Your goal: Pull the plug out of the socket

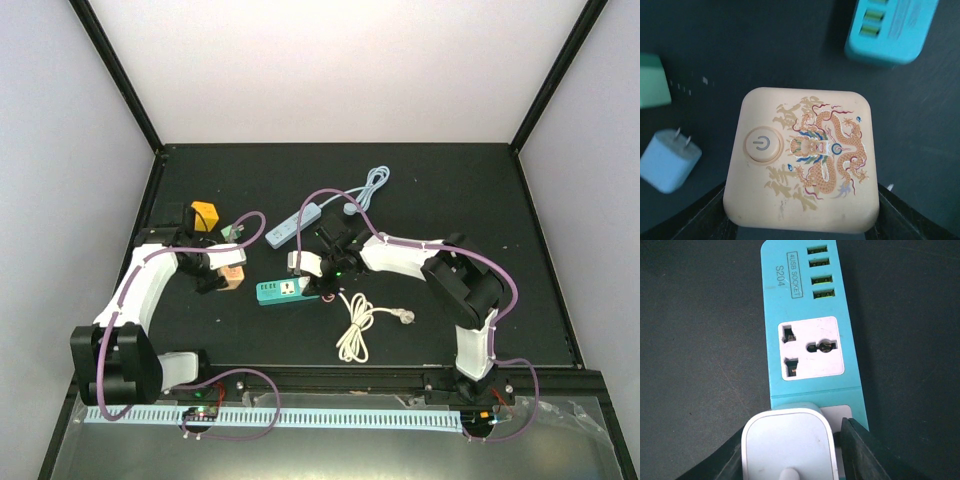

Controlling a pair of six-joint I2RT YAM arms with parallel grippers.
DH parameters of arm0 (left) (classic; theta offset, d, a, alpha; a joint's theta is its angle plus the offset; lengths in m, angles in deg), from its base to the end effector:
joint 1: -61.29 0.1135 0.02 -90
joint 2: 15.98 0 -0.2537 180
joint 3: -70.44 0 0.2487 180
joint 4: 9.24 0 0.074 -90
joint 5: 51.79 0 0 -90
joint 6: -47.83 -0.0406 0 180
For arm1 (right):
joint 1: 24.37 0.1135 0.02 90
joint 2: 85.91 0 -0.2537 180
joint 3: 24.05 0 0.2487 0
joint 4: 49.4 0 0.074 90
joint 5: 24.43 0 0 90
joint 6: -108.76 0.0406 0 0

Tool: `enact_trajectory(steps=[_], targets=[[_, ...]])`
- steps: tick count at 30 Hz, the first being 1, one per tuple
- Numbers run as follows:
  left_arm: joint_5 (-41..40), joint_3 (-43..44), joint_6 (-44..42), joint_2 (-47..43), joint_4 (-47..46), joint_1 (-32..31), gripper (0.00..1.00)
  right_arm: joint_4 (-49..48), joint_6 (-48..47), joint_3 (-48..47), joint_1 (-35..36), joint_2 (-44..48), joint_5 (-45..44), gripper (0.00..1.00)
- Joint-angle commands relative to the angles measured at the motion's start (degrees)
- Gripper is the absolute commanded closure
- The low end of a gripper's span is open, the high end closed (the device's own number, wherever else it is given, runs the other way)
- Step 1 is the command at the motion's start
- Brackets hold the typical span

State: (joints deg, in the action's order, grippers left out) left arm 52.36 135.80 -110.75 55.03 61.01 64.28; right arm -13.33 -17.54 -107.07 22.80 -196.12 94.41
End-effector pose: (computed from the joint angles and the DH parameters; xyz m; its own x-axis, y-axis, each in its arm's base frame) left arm 0.2128 0.0012 0.2190 -0.3454 0.8859 -0.3097 0.9049 0.4019 0.1402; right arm 0.2427 0.2906 0.1401 -0.0216 -0.7862 -0.6176 -0.9961 -0.0361 0.0808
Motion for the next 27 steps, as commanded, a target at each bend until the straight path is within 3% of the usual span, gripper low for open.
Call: enact_trajectory(steps=[1, 7, 15, 27], targets=[[-12.8, 1.5, -2.7, 1.8, 0.6, 0.5, 0.81, 6.2, -0.3, 1.1, 0.2, -0.7, -3.1, 0.57], [-18.2, 2.5, -0.5, 7.4, -0.6, 0.4, 0.79, 6.2, 1.1, 0.5, 0.1, 1.9, -1.3, 0.33], [-23.9, 3.7, 1.5, 11.8, -1.1, -1.3, 0.77, 7.4, 2.9, -1.6, -0.6, 5.3, 1.9, 0.13], [-28.7, 4.3, 4.3, 16.3, -0.8, -5.2, 0.59, 9.5, 5.7, -0.6, -8.2, 13.3, 9.2, 0.08]])
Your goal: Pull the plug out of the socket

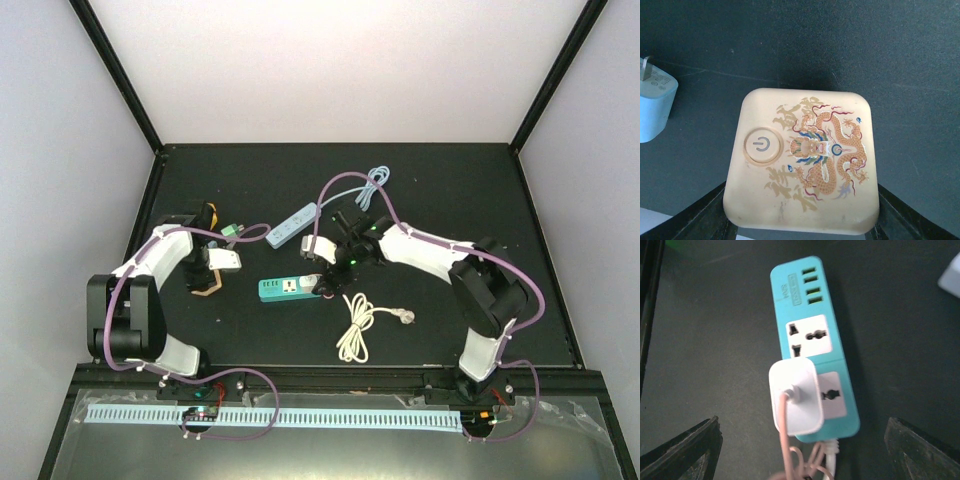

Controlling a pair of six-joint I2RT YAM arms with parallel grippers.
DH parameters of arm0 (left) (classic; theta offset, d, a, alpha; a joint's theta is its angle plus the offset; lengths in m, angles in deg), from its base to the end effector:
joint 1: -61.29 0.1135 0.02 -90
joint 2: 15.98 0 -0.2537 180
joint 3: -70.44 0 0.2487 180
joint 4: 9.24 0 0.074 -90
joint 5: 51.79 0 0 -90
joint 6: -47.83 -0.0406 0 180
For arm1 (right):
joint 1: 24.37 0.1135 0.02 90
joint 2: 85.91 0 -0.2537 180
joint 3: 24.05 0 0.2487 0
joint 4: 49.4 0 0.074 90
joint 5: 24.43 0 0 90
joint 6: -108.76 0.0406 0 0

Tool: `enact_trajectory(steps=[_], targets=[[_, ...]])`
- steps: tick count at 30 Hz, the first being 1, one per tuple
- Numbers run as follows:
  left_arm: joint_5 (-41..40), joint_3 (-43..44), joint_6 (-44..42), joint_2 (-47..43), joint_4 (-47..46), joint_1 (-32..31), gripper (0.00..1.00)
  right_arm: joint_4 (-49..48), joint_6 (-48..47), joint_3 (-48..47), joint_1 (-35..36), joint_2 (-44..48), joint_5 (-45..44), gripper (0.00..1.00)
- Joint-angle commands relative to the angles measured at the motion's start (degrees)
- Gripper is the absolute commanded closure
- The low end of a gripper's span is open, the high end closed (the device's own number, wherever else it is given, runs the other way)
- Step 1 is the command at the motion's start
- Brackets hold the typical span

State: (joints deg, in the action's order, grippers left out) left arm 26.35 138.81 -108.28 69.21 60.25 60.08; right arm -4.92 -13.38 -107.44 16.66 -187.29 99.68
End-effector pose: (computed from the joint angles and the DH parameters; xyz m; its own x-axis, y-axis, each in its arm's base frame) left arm 0.2442 0.0032 0.1808 -0.3972 0.9034 0.1615 0.9152 0.3771 0.1419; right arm 0.2539 0.2511 0.1900 -0.1733 -0.7347 -0.6559 -0.9817 0.0751 0.1752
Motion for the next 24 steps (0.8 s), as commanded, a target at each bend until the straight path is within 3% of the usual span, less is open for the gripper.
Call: enact_trajectory(steps=[1, 3, 9, 13, 16, 19, 24], targets=[[-3.0, 1.4, 2.0, 2.4, 0.0, -1.3, 0.57, 1.1, 1.8, 0.2, -2.8, 5.3, 4.2, 0.08], [-3.5, 1.3, 2.5, 2.6, 0.0, -1.9, 0.53, 0.8, 2.3, 1.2, -4.1, 7.0, 4.6, 0.08], [-3.0, 2.0, 4.8, 2.2, 1.6, -5.0, 0.29, -0.3, 3.6, 3.2, -8.1, 10.1, 6.4, 0.07], [3.4, 6.7, 6.1, 1.8, 6.6, -5.3, 0.12, -1.1, 3.6, 4.1, -9.6, 11.0, 7.3, 0.07], [7.0, 9.9, 6.5, 1.6, 8.7, -5.2, 0.05, -1.8, 3.7, 4.6, -10.1, 11.0, 7.5, 0.07], [13.2, 12.9, 6.9, 1.2, 10.6, -5.4, 0.06, -1.8, 3.9, 4.4, -10.5, 10.6, 7.8, 0.09], [33.0, 12.4, 7.9, -4.3, 7.9, -6.9, 0.15, -2.0, 4.1, 4.4, -11.3, 9.8, 8.3, 0.13]])
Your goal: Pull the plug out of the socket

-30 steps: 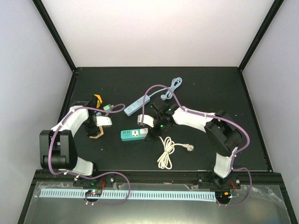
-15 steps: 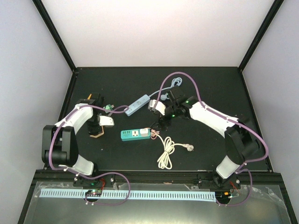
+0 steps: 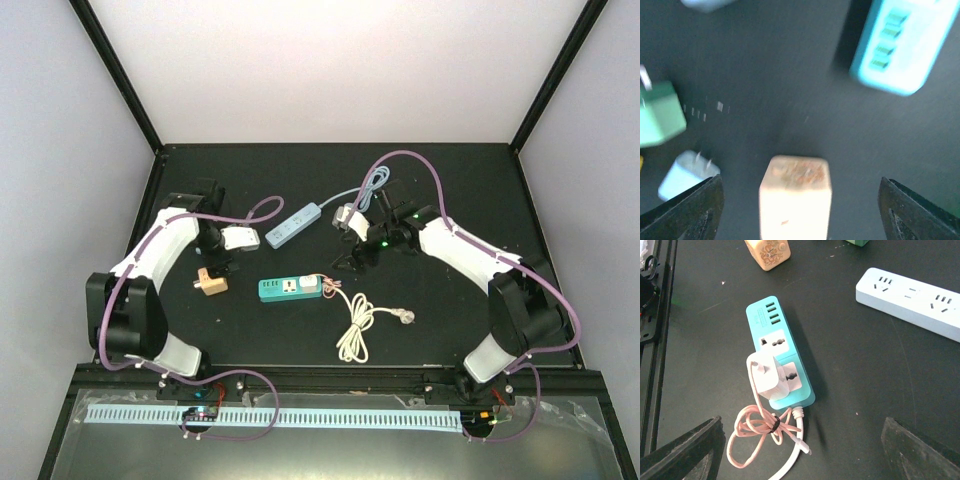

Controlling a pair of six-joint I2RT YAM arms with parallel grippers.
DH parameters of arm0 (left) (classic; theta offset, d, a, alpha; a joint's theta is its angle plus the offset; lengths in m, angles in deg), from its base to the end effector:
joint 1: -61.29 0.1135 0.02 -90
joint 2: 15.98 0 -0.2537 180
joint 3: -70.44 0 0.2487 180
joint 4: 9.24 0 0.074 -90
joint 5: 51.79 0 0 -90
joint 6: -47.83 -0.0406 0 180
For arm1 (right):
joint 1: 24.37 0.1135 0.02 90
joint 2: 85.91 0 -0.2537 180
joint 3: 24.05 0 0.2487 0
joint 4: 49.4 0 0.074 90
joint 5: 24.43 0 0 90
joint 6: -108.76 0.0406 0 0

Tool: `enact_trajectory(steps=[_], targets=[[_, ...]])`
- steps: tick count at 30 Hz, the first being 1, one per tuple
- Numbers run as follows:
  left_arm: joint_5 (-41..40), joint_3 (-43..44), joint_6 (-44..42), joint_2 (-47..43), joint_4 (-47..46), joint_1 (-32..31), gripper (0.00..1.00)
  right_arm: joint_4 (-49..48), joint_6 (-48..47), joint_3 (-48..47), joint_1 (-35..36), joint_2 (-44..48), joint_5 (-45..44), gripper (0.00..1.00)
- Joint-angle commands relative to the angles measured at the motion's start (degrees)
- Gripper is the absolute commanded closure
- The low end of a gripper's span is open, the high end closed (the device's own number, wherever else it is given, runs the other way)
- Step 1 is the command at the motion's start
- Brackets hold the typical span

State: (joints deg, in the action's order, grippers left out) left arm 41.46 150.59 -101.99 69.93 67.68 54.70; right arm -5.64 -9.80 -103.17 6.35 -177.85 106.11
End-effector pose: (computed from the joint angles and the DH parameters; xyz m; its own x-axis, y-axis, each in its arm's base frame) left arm 0.2619 -0.0326 0.2280 -0.3901 0.9139 -0.1127 0.9129 0.3998 0.0819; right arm 0.2692 0.1907 0.2244 -0.2975 -0.5994 -0.7431 -0.9543 0.2093 0.2132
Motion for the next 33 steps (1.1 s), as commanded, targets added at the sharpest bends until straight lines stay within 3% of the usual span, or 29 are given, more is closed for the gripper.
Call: enact_trajectory(steps=[1, 5, 10, 15, 25, 33], targets=[[21.5, -0.5, 2.8, -6.4, -1.5, -2.2, 0.16, -1.2, 0.5, 0.1, -1.0, 0.3, 1.9, 0.13], [29.6, -6.5, 8.3, -11.1, -9.9, -7.2, 0.18, -1.0, 0.5, -0.1, -1.4, -0.4, 1.6, 0.15], [31.4, -13.2, 13.2, -15.5, -21.9, -13.9, 0.21, -0.9, 0.4, 0.0, -1.8, -0.8, 1.1, 0.15], [31.5, -14.2, 14.4, -13.2, -25.9, -18.3, 0.24, -0.9, 0.1, 0.4, -2.2, -0.9, 0.5, 0.15], [23.0, -15.0, 16.7, -5.5, -32.3, -26.7, 0.35, -0.9, 0.1, 0.6, -2.4, -1.2, 0.1, 0.16], [17.6, -14.1, 17.3, -0.2, -32.1, -28.5, 0.49, -0.9, -0.1, 0.7, -2.5, -1.4, 0.3, 0.16]])
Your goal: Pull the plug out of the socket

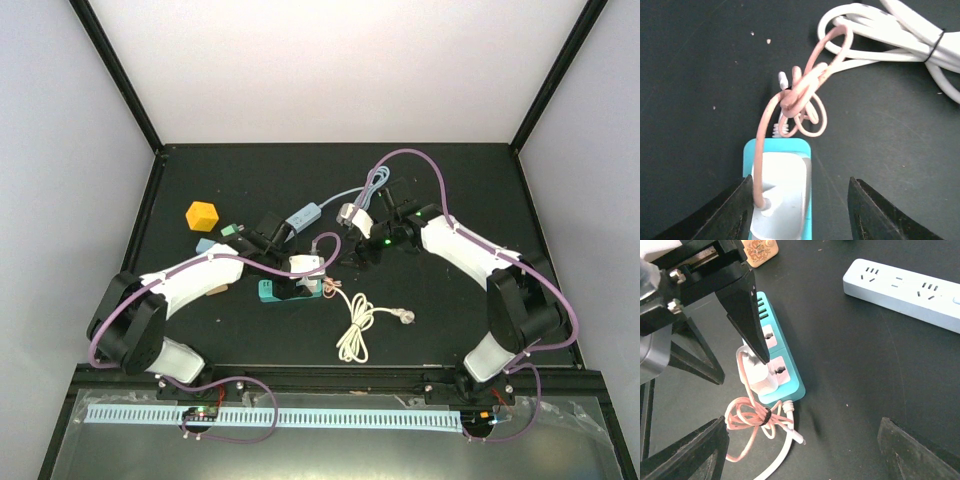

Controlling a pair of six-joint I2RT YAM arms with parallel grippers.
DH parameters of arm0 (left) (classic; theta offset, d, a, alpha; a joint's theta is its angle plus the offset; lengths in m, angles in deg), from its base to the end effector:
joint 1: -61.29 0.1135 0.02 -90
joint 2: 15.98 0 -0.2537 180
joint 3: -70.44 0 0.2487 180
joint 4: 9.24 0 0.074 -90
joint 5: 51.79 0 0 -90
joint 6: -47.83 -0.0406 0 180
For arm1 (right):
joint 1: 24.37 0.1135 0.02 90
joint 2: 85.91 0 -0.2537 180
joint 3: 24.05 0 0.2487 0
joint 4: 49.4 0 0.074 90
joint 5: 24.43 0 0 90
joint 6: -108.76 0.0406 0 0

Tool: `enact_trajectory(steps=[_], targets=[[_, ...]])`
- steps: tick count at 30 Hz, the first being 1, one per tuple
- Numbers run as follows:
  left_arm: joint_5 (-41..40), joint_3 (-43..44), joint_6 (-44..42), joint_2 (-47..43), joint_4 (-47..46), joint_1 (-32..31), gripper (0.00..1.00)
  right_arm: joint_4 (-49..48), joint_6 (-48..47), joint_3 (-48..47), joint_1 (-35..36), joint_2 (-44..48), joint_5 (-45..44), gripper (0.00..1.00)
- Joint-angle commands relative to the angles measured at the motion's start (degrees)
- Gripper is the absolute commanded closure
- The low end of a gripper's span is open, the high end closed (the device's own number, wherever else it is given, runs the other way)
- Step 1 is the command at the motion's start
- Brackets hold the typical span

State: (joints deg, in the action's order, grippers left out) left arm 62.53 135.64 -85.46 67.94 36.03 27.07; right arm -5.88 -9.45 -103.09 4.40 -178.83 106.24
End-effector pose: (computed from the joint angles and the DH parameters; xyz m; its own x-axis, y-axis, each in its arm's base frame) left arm 0.2199 -0.1698 0.1862 -0.0871 0.8149 -0.5730 0.9913 0.1280 0.0313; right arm 0.2773 0.1824 0.2189 -0.3327 -0.5917 -0.7343 -0.9420 0.2453 0.2291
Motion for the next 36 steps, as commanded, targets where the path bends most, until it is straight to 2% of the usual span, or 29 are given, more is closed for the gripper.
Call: enact_trajectory(steps=[1, 6, 7, 10, 11, 18, 22, 26, 36], targets=[[-3.7, 0.7, 0.9, 1.8, -0.6, -1.0, 0.51, -0.7, -0.5, 0.6, -0.6, -0.5, 0.3, 0.16], [-3.4, 0.1, 1.0, -0.6, -1.2, -1.3, 0.71, -0.6, -0.7, 0.5, -0.6, -1.0, 0.3, 0.16], [-3.4, -0.1, 0.9, -1.0, -1.2, -1.3, 0.71, -0.6, -0.6, 0.5, -0.5, -1.1, 0.4, 0.16], [-4.6, -0.5, 1.0, -1.6, -1.3, -1.3, 0.48, -0.4, -0.7, 0.4, -0.6, -1.2, 0.5, 0.16], [-5.2, -0.6, 1.0, -1.7, -1.3, -1.3, 0.46, -0.4, -0.7, 0.3, -0.6, -1.4, 0.5, 0.16], [-6.1, -1.0, 0.3, 0.6, -2.2, -1.4, 0.46, -0.1, -0.7, 0.2, -0.6, -1.9, 0.7, 0.16], [-5.5, -0.7, 0.4, 2.0, -2.2, -1.5, 0.59, -0.1, -0.8, 0.3, -0.6, -2.0, 0.4, 0.16], [-3.3, -0.4, 0.8, -0.4, -1.4, -1.6, 0.69, 0.0, -1.0, 0.3, -0.6, -2.2, 0.5, 0.16], [-1.8, -0.2, 1.2, -4.4, 0.8, -1.6, 0.83, 0.0, -1.0, 0.2, -0.6, -2.3, 0.6, 0.16]])
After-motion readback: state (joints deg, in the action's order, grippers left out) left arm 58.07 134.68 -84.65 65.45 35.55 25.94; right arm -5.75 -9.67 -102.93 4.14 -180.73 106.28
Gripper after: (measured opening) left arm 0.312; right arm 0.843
